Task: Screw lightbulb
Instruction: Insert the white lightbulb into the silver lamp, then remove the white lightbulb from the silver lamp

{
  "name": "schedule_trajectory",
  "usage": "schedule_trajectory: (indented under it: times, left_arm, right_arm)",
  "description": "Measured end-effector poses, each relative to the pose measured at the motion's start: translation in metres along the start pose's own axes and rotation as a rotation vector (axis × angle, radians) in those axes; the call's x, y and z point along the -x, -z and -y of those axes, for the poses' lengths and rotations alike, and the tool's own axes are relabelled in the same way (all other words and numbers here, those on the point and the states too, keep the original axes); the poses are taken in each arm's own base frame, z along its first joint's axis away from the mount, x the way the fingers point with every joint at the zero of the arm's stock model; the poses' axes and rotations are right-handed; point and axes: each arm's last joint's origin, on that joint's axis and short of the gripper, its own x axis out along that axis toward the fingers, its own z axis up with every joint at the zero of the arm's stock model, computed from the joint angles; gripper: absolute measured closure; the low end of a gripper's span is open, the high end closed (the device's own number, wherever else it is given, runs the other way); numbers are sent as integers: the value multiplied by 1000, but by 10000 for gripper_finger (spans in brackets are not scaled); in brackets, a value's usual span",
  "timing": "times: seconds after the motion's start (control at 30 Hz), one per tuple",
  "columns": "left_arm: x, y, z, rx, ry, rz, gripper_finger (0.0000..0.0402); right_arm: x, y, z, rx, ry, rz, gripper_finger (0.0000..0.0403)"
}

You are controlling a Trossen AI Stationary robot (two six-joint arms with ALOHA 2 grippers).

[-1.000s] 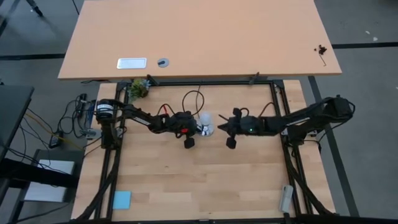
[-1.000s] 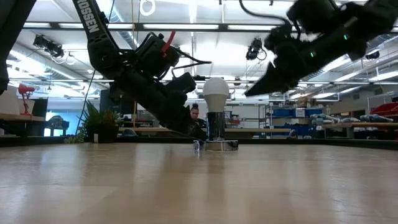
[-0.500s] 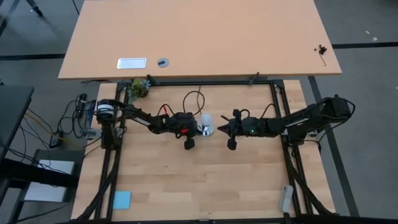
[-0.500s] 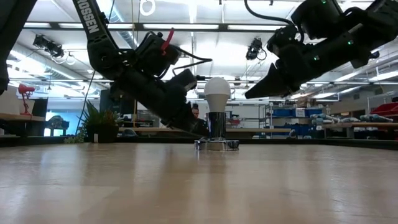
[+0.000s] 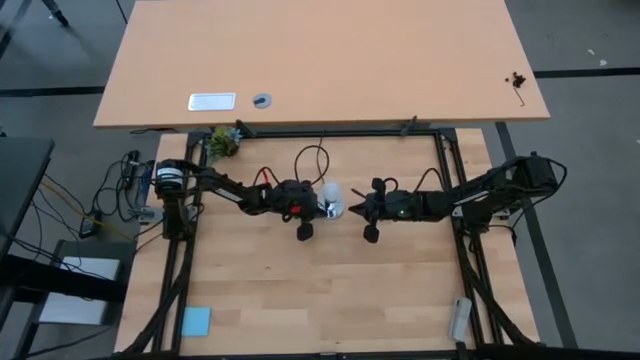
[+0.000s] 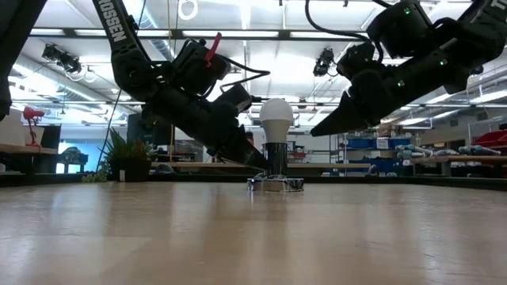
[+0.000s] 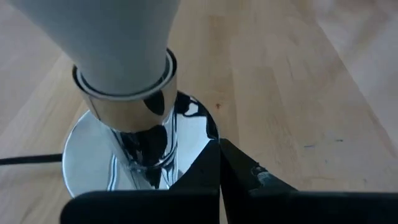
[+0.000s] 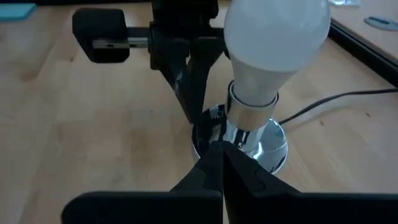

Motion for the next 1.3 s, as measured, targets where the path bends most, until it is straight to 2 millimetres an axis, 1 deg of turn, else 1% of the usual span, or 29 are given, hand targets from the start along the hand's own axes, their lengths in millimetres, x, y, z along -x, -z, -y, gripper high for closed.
schedule_trajectory:
  times: [0.33,0.47,0.67,0.8,0.97,1.17,1.3]
  left_arm:
    - [4,-10,1,-10,2,54,399]
    - [12,-18,2,-16,10,65,399]
    - [21,-29,4,-72,7,98,399]
    - [25,-33,5,-76,7,110,399]
    - [28,-35,11,-81,14,102,399]
    - [29,-37,15,-73,27,108,399]
    - [28,-33,20,-67,42,71,399]
  right_arm:
    - [0,-2,0,-10,-3,23,395]
    - [0,-3,-1,-44,-16,29,395]
    - [2,-3,-7,-39,-53,27,395]
    - [2,-3,-9,-36,-56,29,395]
    - [2,-3,-9,-104,-55,33,394]
    - [2,-3,-10,-108,-64,32,394]
    - [2,-2,-10,-97,-76,18,393]
